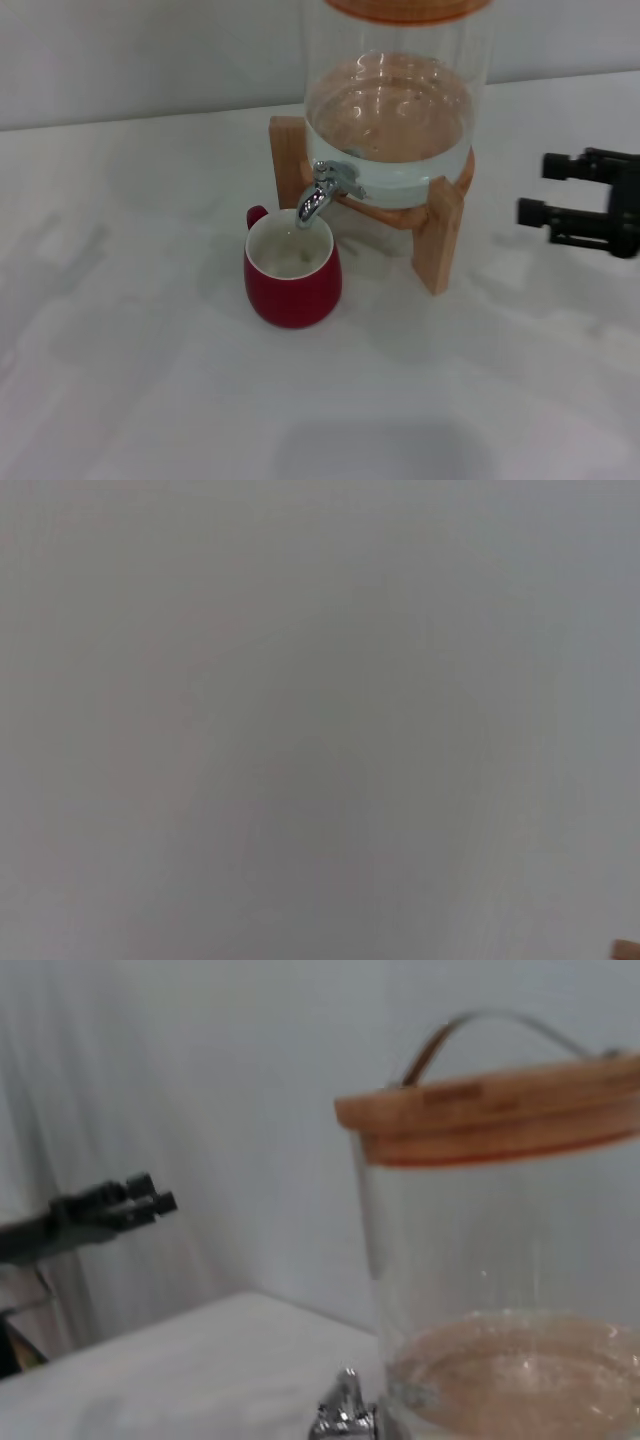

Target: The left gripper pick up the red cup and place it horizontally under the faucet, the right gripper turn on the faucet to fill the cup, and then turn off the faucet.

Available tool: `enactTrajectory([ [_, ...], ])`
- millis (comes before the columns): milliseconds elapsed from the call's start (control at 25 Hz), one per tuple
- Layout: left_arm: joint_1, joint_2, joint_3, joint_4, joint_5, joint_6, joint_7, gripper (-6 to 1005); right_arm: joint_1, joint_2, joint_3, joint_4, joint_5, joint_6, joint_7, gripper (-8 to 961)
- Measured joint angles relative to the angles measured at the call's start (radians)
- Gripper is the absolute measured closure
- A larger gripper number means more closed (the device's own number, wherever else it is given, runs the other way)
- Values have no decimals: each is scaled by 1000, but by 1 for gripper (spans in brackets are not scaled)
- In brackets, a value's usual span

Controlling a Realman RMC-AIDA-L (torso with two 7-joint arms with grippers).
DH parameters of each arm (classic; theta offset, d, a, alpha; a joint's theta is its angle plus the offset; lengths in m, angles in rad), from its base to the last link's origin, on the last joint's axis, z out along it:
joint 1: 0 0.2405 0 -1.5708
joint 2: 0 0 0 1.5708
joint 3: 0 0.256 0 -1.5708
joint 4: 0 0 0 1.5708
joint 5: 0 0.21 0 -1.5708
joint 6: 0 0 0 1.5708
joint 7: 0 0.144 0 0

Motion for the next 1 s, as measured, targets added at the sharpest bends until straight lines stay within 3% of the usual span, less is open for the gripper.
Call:
enactTrajectory([
  [160,-1,-5,-54,-1,53,12,-64,166,-26,0,-134,78,-60,-192,50,231],
  [240,-3,-3,-79,0,102,65,-218,166,-31,-1,-178,105,-87,-239,74,231],
  [400,-9,2,-90,9,150,102,-306,166,-31,-1,-202,126,-119,-261,101,231],
  [640,-6,-10,-143,22,211,116,-307,166,-49,0,-225,143,-111,-270,118,231],
  [1000,-26,-8,-146,25,222,186,-310,166,-241,1,-439,424,-109,-410,118,231],
])
